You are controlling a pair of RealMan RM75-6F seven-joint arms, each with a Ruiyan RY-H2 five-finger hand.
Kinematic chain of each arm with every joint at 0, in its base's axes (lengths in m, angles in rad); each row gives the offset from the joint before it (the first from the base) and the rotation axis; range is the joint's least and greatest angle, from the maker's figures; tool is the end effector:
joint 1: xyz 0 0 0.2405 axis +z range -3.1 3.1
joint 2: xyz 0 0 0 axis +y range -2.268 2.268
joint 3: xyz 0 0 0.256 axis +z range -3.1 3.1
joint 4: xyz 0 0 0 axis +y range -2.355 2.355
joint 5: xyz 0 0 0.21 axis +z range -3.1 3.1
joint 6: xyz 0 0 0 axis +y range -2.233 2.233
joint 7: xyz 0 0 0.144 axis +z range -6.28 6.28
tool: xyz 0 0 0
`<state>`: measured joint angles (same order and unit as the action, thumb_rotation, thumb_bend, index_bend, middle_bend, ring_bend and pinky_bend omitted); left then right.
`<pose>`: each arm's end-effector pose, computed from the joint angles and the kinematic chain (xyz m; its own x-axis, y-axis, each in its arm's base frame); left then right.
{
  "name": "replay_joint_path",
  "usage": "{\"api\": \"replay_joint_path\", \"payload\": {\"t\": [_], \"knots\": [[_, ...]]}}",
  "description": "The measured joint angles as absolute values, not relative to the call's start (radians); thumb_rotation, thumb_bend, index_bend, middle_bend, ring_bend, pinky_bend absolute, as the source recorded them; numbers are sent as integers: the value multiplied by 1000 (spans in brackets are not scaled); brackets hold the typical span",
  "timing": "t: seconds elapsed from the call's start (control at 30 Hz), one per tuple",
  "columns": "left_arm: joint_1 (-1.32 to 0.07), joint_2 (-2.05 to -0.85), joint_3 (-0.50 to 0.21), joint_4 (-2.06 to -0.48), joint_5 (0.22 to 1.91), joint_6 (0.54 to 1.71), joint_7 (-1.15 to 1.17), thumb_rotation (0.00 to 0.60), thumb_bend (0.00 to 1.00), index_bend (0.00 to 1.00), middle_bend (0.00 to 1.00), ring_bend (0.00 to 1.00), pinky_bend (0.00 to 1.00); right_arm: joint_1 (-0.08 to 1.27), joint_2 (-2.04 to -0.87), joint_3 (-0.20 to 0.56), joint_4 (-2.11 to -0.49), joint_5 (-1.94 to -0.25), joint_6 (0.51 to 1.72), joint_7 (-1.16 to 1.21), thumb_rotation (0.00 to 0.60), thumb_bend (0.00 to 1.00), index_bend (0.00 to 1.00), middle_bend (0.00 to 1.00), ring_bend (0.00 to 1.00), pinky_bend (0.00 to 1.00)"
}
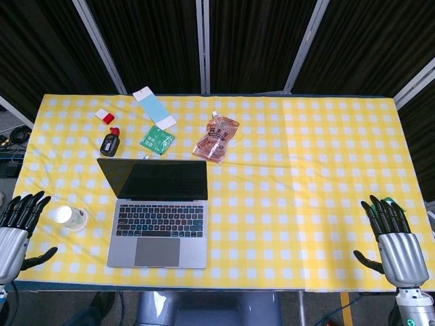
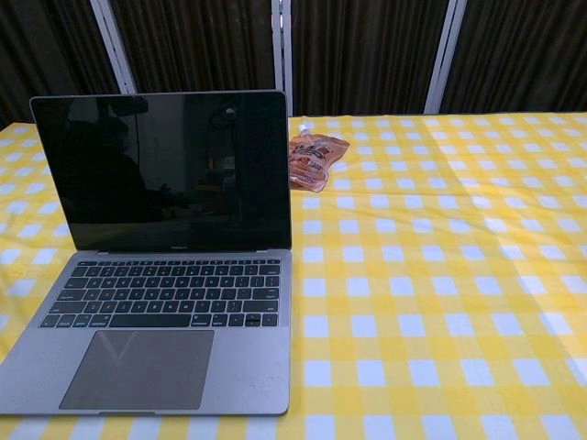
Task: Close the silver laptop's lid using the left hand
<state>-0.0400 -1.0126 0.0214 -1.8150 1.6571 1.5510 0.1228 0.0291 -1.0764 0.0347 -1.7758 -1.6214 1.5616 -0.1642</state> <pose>-0.2669 0.1498 0.1673 0.4248 0.0133 0.9052 0.8993 -0.1214 -0.4202 -0.2717 -0.1588 0.1619 0.4370 0.0466 0.8983 -0.8948 -0.0788 0.4394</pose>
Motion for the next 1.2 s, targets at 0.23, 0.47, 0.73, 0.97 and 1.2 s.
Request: {"api": "replay_joint_path", "payload": {"t": [0.23, 0.47, 0.73, 0.97, 1.2], "knots": [[-40, -1013, 24, -1814, 1659, 1548, 121, 600, 0, 0, 0, 0, 0, 28, -1074, 35, -1777, -1620, 1563, -161, 600, 0, 0, 0, 0, 0], [-75, -1021, 16, -1813, 1649, 1491, 113, 600, 662, 0, 0, 0, 0, 27, -1067, 39, -1785, -1613, 1566, -149, 600, 0, 0, 0, 0, 0], [-229, -1008, -81, -1864, 1573, 1314, 84, 600, 879, 0, 0, 0, 0, 34, -1064, 49, -1777, -1587, 1551, -131, 600, 0, 0, 0, 0, 0], [-446, -1007, -211, -1891, 1355, 1057, 135, 600, 995, 27, 0, 0, 0, 40, -1069, 56, -1769, -1564, 1537, -136, 600, 0, 0, 0, 0, 0], [-637, -1081, -298, -1819, 1133, 897, 228, 600, 1000, 38, 0, 0, 17, 49, -1082, 62, -1760, -1537, 1515, -162, 600, 0, 0, 0, 0, 0]]}}
